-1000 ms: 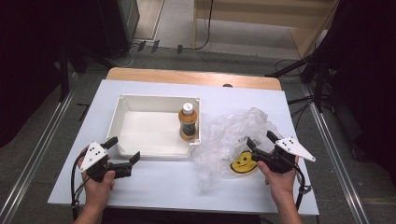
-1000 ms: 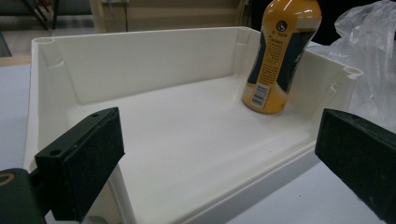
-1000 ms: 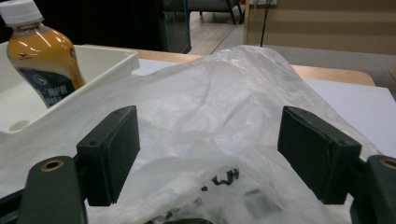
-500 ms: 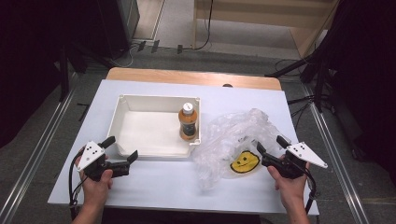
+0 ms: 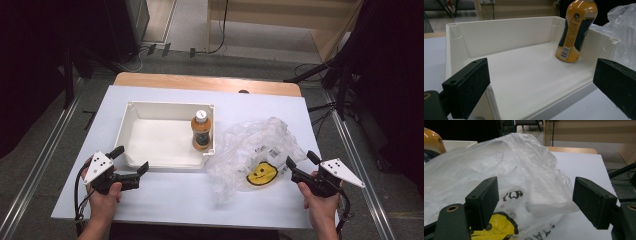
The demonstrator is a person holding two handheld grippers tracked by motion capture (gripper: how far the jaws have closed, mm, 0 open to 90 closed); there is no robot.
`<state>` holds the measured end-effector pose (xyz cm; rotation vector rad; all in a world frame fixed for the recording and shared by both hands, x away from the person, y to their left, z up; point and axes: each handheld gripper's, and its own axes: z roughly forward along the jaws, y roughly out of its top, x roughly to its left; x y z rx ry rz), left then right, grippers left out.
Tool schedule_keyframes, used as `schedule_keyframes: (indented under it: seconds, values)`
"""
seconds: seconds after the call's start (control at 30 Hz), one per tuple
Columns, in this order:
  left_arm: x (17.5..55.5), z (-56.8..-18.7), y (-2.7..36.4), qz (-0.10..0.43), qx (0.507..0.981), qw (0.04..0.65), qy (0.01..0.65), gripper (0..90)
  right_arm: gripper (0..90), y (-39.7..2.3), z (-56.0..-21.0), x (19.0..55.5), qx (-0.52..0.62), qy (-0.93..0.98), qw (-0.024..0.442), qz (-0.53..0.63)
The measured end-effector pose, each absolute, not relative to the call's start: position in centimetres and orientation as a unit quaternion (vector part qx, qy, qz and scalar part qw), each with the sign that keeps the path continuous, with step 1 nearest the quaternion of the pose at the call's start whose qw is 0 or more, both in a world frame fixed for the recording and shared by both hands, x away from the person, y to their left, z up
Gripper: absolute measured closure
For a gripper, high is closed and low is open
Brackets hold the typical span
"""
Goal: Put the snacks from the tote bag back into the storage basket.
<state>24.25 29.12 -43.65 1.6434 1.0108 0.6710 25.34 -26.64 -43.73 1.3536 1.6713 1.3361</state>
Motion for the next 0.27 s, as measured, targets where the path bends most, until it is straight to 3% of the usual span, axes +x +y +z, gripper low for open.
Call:
schedule_keyframes:
  seconds: [0.27]
  values:
    - [24.2, -43.63, 28.92, 0.281, 0.689, 0.52, 0.419, 0.9, 21.4, -26.66, -43.65, 25.29, 0.51, 0.629, 0.302, 0.504]
